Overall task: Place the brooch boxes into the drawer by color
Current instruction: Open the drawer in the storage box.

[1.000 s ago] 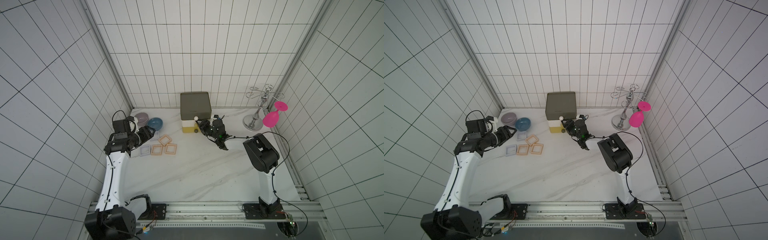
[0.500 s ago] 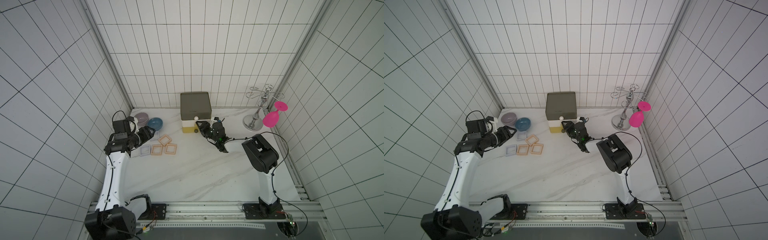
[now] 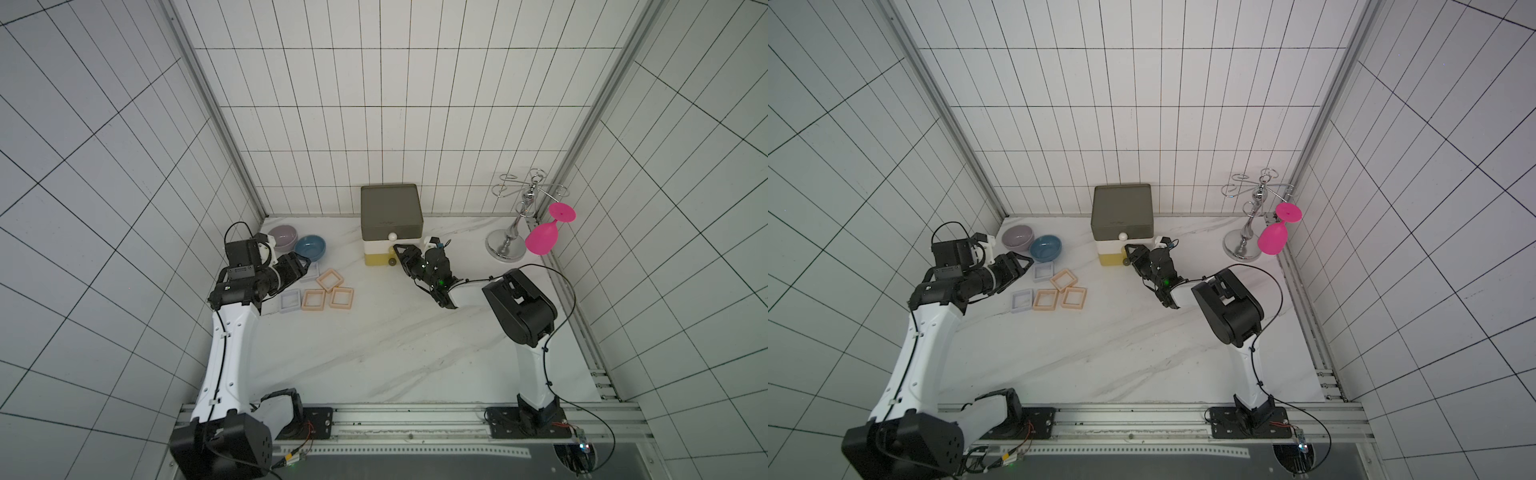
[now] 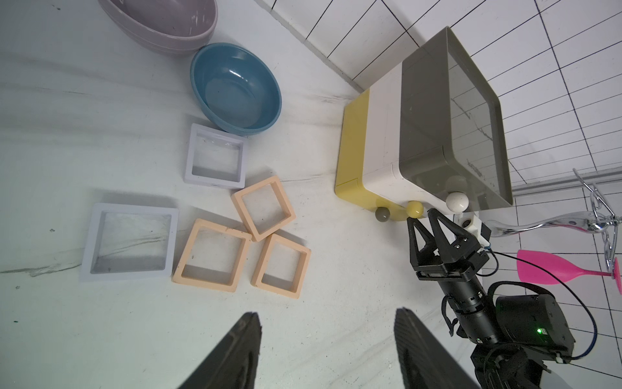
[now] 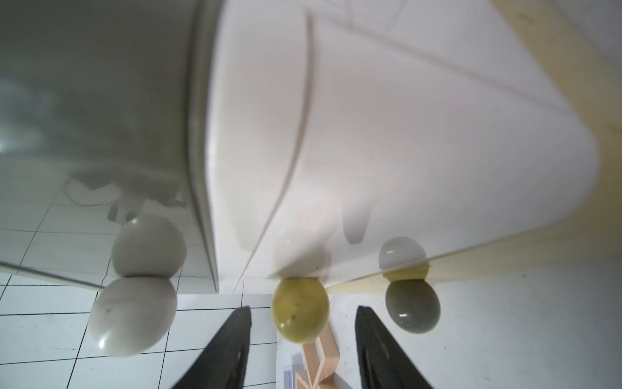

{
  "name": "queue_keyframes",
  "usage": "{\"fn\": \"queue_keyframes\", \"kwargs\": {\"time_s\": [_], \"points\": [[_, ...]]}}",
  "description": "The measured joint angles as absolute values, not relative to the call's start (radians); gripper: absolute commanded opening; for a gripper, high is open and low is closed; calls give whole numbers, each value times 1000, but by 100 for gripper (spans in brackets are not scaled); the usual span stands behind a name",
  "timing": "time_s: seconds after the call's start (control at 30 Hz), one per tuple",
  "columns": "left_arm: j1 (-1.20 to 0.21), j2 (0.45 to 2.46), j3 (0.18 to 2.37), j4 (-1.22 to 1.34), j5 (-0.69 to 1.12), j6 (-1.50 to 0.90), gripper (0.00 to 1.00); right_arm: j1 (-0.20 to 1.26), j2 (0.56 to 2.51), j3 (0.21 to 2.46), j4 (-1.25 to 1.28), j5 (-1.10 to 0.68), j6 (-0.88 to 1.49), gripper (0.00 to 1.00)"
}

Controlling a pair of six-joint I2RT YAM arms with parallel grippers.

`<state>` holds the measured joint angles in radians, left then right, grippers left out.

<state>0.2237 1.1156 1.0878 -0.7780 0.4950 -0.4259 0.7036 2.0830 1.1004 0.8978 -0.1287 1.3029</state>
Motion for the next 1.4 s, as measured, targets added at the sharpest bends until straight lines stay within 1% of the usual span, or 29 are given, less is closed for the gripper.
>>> {"fn": "queue_keyframes", "kwargs": {"time_s": [0.53,0.7,0.8,1.13,1.2,1.33,1.4], "points": [[224,1116,1088,-778,498,-421,67,722,2095,1143,867,-114,1306,49],[224,1116,1088,-778,499,-418,67,721,2106,1160,859,-96,1306,47],[224,1118,1088,-778,500,-418,67,719,2119,1177,854,-86,1306,44],[224,1126,1088,-778,500,-418,67,719,2132,1192,856,-84,1311,43],[224,1126,1088,-778,498,-418,67,719,2132,1192,855,-83,1310,39],[224,1126,1088,-778,498,-418,67,720,2136,1192,851,-81,1309,26],[224,1126,1088,-778,498,-418,67,720,2136,1192,852,-82,1310,24]]}}
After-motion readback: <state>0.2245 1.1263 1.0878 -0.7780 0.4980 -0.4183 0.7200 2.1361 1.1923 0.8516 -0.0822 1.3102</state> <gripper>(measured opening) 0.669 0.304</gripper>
